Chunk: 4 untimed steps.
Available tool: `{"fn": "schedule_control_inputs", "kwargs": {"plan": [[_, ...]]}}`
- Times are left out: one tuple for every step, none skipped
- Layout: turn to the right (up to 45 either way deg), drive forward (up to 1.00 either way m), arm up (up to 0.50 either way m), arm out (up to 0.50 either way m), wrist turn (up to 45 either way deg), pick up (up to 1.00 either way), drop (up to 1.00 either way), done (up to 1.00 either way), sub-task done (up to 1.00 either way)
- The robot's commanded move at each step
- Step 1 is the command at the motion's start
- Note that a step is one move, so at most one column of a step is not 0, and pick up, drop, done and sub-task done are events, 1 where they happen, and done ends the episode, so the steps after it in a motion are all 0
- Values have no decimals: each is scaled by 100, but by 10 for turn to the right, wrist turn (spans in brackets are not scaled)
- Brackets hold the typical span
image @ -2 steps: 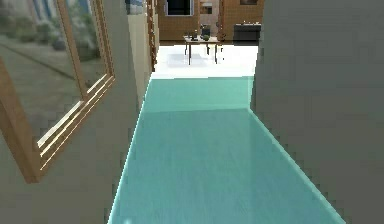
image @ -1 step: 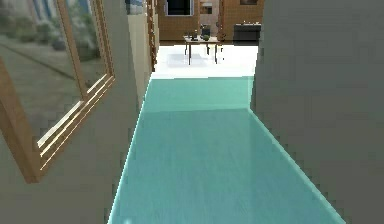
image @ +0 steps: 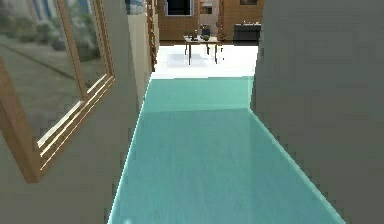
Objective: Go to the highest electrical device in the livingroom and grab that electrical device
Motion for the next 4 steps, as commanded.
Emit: {"fn": "schedule_control_inputs", "kwargs": {"plan": [[0, 0, 0, 0, 450, 0, 0, 0, 0], [0, 0, 0, 0, 450, 0, 0, 0, 0], [0, 0, 0, 0, 450, 0, 0, 0, 0], [0, 0, 0, 0, 30, 0, 0, 0, 0]]}}
